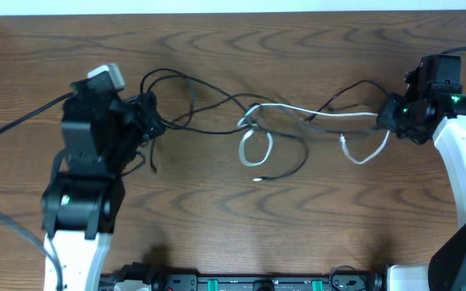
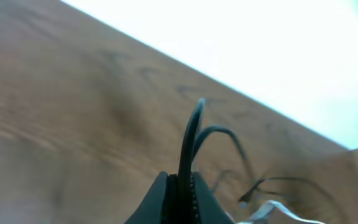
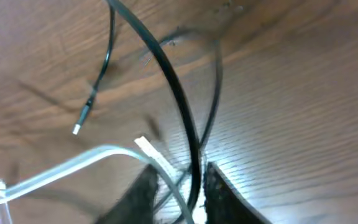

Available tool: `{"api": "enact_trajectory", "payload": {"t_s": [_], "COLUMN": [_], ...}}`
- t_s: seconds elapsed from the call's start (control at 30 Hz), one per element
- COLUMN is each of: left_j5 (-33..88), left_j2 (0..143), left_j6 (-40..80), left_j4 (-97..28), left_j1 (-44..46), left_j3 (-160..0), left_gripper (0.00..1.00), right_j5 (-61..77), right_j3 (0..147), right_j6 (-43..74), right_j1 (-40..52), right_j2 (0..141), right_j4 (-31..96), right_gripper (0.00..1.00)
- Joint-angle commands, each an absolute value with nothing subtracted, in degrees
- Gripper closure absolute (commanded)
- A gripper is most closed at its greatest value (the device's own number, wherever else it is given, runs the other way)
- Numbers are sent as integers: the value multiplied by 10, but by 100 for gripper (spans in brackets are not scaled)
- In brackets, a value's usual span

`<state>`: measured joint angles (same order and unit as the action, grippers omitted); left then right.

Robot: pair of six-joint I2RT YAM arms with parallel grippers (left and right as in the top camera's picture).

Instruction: Untangle cables

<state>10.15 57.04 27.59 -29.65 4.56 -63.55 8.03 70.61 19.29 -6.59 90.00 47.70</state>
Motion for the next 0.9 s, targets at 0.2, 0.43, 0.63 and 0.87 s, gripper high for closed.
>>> {"api": "enact_trajectory", "payload": {"t_s": [0.2, 0.43, 0.63, 0.87], "left_j5": [218, 221, 219, 179], "left_j2": [517, 524, 532, 574], "left_j6": [293, 319, 318, 318], "left_j4": [-271, -241, -255, -336], "left_j1": [42, 42, 42, 42], "left_j3": [-641, -641, -641, -641], "left_gripper": [93, 93, 92, 93], "right_j5": [207, 365, 337, 273], "right_j3": [712, 712, 712, 712], "right_j6": [106, 55, 72, 147], "right_j1": [-70, -44, 29, 123], "right_j2": [902, 902, 905, 943], "right_j4": [456, 411, 382, 361], "right_gripper": [44, 35, 31, 32]}}
